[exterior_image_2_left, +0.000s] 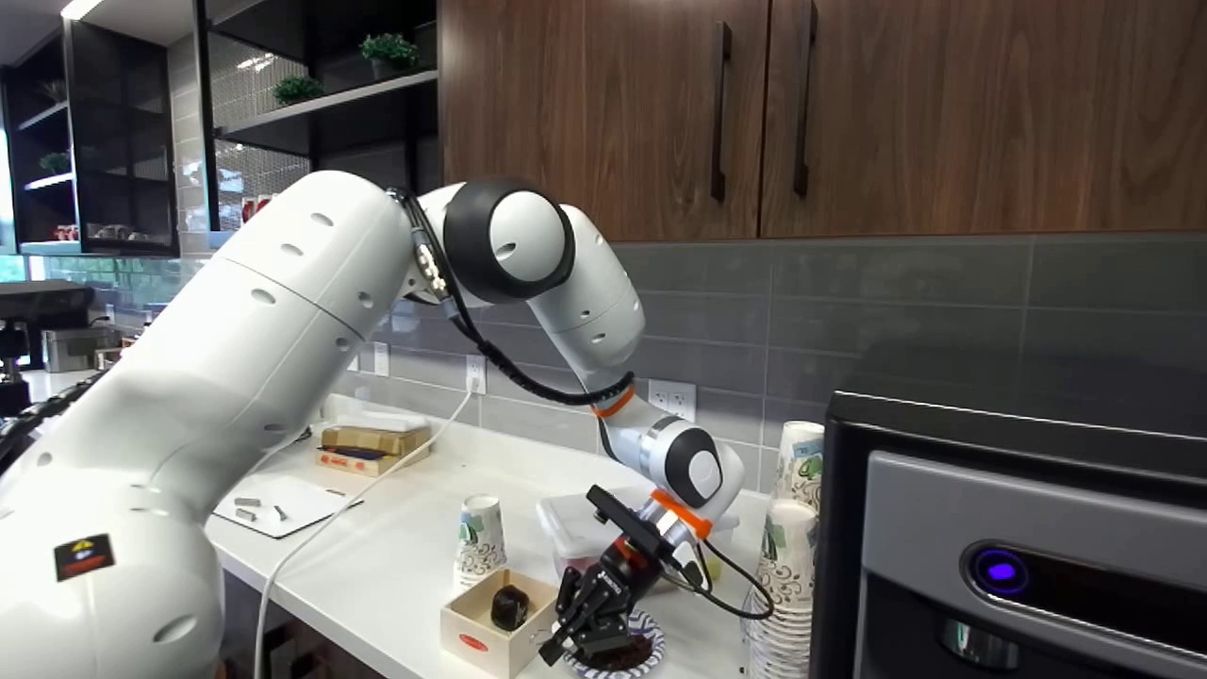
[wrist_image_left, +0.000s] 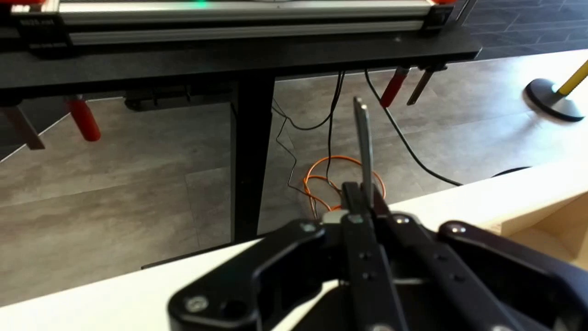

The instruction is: Stir the contents of the paper plate with a spoon

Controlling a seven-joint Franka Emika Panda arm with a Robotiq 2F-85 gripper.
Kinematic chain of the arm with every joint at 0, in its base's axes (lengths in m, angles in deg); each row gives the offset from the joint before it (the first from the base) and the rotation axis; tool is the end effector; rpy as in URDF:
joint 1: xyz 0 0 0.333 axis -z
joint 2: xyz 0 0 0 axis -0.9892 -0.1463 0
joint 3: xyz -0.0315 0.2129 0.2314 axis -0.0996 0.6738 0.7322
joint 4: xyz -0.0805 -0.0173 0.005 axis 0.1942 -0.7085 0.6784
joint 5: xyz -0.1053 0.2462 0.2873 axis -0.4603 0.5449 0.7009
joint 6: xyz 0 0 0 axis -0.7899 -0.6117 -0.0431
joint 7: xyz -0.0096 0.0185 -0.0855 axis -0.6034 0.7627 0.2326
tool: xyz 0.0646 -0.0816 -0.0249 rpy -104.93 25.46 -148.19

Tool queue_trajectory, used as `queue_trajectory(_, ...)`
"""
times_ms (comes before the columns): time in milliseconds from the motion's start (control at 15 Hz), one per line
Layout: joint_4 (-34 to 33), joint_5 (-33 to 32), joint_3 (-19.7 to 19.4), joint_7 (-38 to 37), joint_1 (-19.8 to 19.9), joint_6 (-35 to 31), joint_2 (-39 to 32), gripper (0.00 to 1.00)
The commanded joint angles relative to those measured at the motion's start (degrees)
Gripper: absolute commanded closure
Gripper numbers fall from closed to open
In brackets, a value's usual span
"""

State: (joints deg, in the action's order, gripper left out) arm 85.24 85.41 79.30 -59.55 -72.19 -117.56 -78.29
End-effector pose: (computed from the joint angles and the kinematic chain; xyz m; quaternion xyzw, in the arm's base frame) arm 0.4969 -0.1142 0.1560 -0.8760 0.1047 0.4504 0.1370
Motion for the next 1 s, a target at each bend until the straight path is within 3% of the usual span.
queue_trajectory(0, 0.15, -2.03, 0.31, -0.67, -0.91, -5.41, 0.51, 0.99)
queue_trajectory(400, 0.42, 0.5, 3.28, 2.15, -0.78, -10.24, 0.32, 0.99)
queue_trajectory(933, 0.2, 0.53, 5.18, 1.96, -1.28, -6.23, -0.77, 0.99)
